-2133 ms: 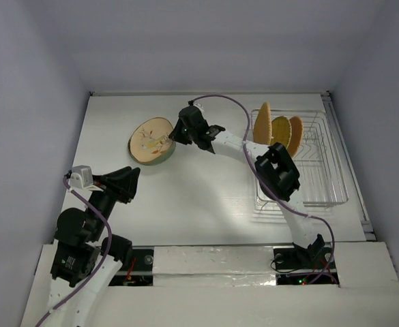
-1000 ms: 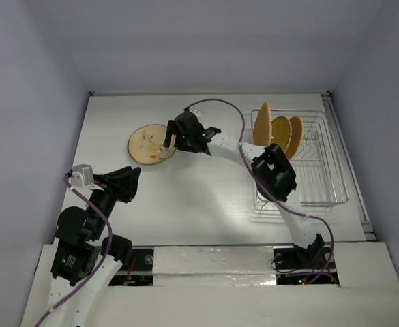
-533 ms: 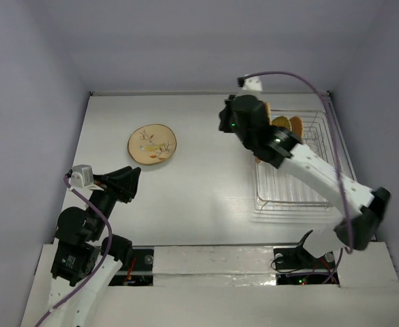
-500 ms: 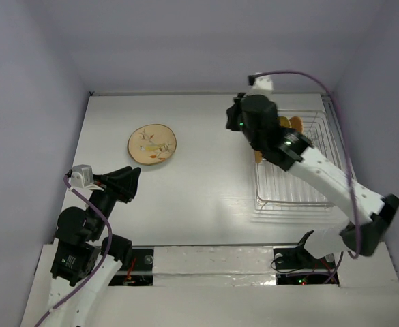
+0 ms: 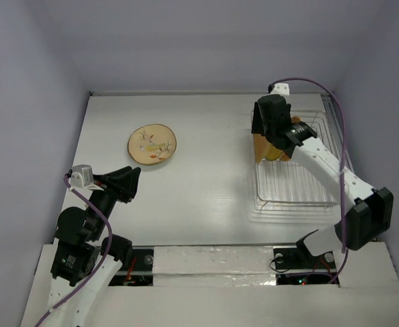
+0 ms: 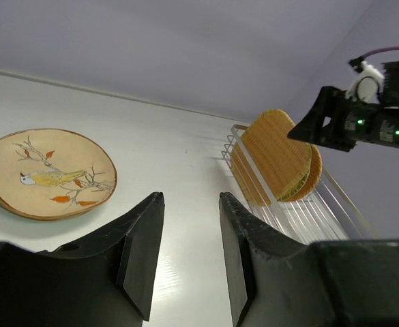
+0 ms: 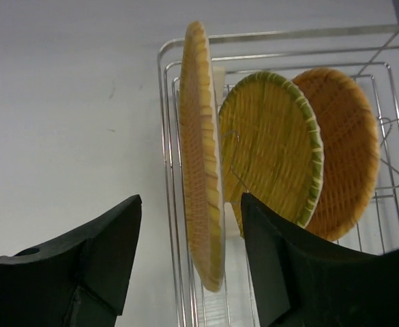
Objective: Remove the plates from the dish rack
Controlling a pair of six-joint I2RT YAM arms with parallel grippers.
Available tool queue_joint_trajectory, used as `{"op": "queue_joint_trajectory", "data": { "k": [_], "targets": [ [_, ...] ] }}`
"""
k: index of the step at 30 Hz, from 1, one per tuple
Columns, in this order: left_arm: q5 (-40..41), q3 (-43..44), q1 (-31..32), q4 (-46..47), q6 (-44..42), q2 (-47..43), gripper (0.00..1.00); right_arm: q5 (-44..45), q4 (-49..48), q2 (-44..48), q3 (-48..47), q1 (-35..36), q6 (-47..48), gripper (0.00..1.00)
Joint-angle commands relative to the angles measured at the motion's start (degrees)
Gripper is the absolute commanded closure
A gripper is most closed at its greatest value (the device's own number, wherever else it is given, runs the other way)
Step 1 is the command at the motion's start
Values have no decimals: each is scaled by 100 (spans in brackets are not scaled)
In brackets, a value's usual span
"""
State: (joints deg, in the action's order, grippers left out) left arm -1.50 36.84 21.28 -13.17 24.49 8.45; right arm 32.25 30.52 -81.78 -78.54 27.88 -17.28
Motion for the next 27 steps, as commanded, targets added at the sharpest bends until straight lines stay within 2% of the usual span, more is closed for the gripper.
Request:
{"op": "queue_joint_trajectory", "data": {
  "k": [1, 3, 6, 7, 9, 10, 13, 23, 27],
  "targets": [
    [27, 51, 26, 192, 12, 69, 65, -44, -72, -145, -214, -151, 234, 36],
    [27, 51, 26, 192, 21, 87, 65, 80, -99, -250, -275, -151, 312, 41],
    [27, 51, 26, 192, 12, 113, 65, 281, -3, -443, -398, -151, 400, 54],
    [18, 51, 26, 192, 12, 131, 65, 291, 24, -470, -416, -151, 427, 65],
    [9, 51, 26, 192, 12, 131, 65, 352, 41, -488, -442, -151, 488, 75],
    [9, 51, 26, 192, 12, 122, 65, 387, 102, -480, -460, -151, 506, 84],
    [9, 51, 26, 192, 12, 104, 65, 510, 138, -340, -565, -151, 655, 99],
    [0, 51, 26, 192, 21, 122, 65, 976, 445, 206, -1530, -151, 1148, 100],
    [-8, 51, 26, 201, 21, 131, 65, 696, 534, 644, -1804, -151, 1060, 100]
  ]
}}
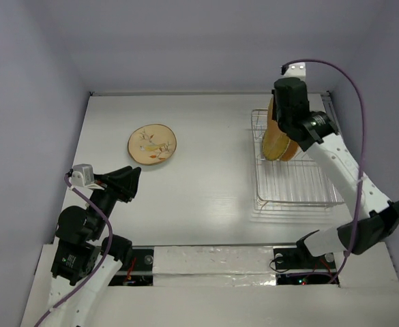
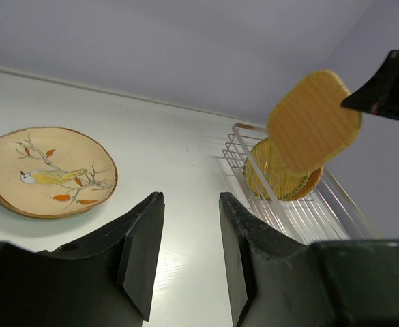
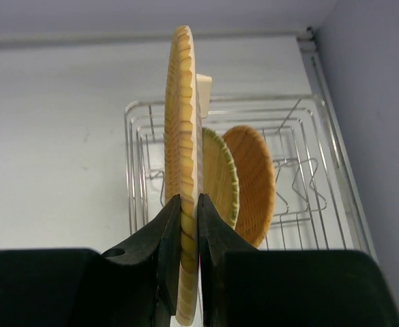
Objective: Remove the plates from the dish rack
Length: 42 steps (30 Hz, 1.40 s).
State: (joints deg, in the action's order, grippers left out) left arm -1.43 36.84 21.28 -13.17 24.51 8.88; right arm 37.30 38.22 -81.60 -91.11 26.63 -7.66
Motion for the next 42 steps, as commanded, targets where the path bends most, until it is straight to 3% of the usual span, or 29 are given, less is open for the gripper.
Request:
{"op": "queue_joint_trajectory", "data": {
  "k": [1, 9, 13, 17, 22, 28, 31, 35, 37, 42],
  "targets": [
    [-15, 51, 26, 192, 10, 87, 65, 60, -262, 724, -539, -27, 55, 100],
    [11, 51, 26, 192, 18, 96, 65, -2207, -1464, 1419, 917, 674, -989, 100],
    [38, 51, 26, 183, 27, 105, 65, -2674, -2535, 1200, 1841, 1457, -1492, 100],
    [38, 51, 26, 166, 36, 140, 65, -3552, -3547, 813, 2606, 1713, -2098, 100],
    [55, 60, 26, 165, 36, 140, 65, -3659, -4829, 532, 3915, 1714, -2871, 100],
    [3, 51, -27, 192, 27, 140, 65, -3151, -5168, 391, 4944, 1714, -3285, 100],
    [-24, 51, -27, 201, 10, 149, 65, -2720, -5113, 154, 5146, 1714, -3382, 92],
    [-41, 43, -80, 209, 18, 166, 65, -2289, -5008, 66, 5349, 1714, -3418, 69],
    [-68, 43, -132, 218, 18, 175, 65, -2306, -4912, -57, 5306, 1714, -3365, 63],
    [-147, 34, -185, 245, -8, 193, 65, -2235, -4710, -75, 5060, 1714, -3154, 38]
  ]
}}
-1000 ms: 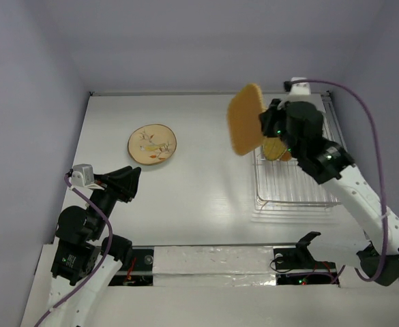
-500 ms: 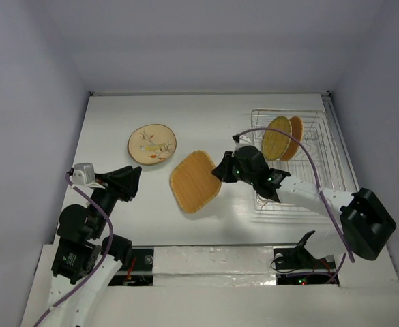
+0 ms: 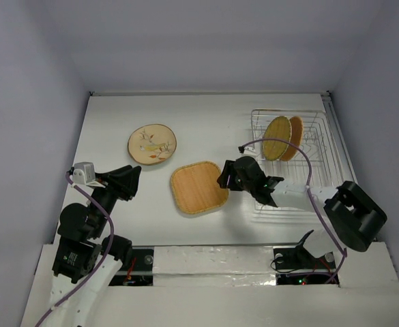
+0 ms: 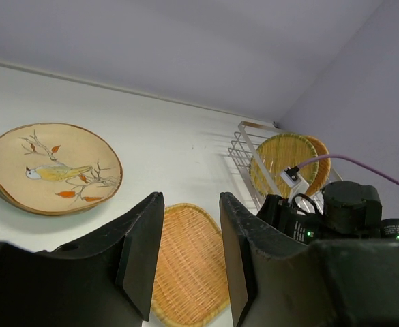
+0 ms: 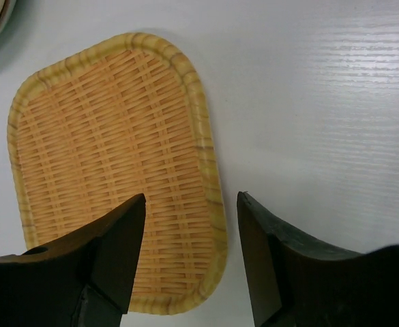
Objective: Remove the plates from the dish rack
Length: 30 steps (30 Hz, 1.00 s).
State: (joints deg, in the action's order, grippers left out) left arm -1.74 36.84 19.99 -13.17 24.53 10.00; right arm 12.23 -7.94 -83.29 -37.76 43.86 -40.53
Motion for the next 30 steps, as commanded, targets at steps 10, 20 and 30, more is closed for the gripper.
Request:
{"op": "queue_joint_trajectory", "data": {
  "k": [10, 20, 30],
  "targets": [
    [-151, 34, -109, 245, -10, 81, 65, 1640, 1793, 1859, -1514, -314, 1178, 100],
    [-160, 25, -109, 262, -10, 72, 74, 1767, 2351, 1922, -2059, -2555, 1908, 41],
    [-169, 25, -109, 262, -19, 99, 73, 1484, 2034, 911, -2333, -3050, 2023, 48]
  ]
}}
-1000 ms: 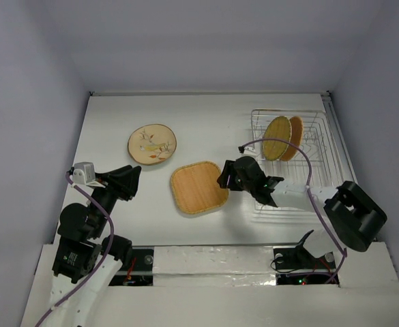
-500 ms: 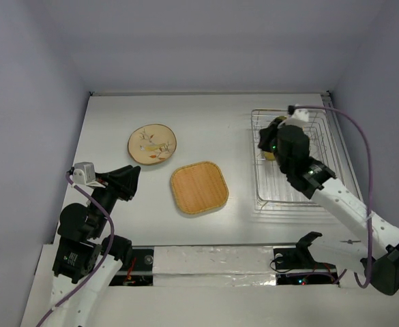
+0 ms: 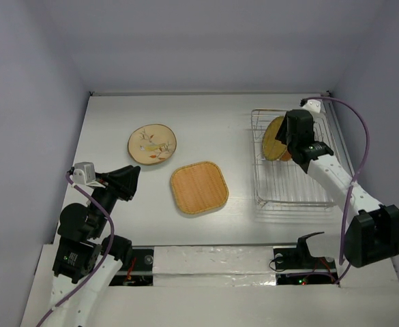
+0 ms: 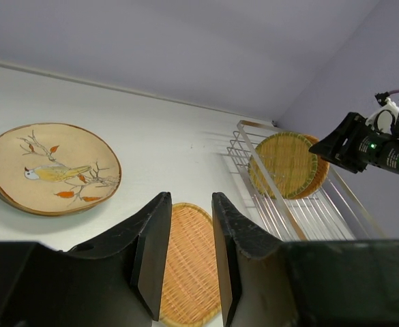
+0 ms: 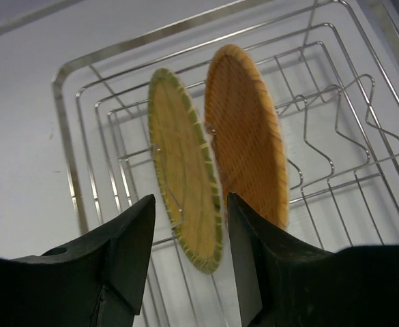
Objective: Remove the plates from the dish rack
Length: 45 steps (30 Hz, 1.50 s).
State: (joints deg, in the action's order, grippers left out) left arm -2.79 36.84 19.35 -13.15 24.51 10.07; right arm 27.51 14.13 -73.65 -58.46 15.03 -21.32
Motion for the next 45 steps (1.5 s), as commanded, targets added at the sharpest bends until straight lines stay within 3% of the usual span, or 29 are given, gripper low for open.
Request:
{"op": "queue_joint_trajectory", "data": {
  "k": [1, 7, 10, 13, 17, 18, 31, 39, 45],
  "targets": [
    [-73, 25, -46, 269, -17, 92, 73, -18, -226, -88, -237, -245, 58, 47],
    [-90, 25, -46, 260, -25, 118, 72, -69, -446, -378, -96, -307, 58, 46],
    [-99, 34, -46, 269, -34, 145, 72, -281, -525, -693, -200, -360, 110, 52],
    [-99, 34, -46, 269, -34, 145, 72, -281, -552, -905, -385, -360, 163, 63],
    [-90, 34, -98, 269, -34, 119, 72, -18, -394, -872, -587, -360, 269, 96],
    [-90, 25, -99, 269, -26, 118, 72, 0, -394, -784, -588, -360, 295, 100],
    [-99, 25, -99, 269, -25, 136, 71, -140, 133, 903, -939, -150, 559, 100],
    [-55, 25, -99, 251, -17, 110, 71, -1826, -32, 1581, -501, 500, 103, 100],
    [-47, 25, -99, 242, -17, 145, 71, -2706, -919, 1082, 341, 1739, -582, 100]
  ]
}}
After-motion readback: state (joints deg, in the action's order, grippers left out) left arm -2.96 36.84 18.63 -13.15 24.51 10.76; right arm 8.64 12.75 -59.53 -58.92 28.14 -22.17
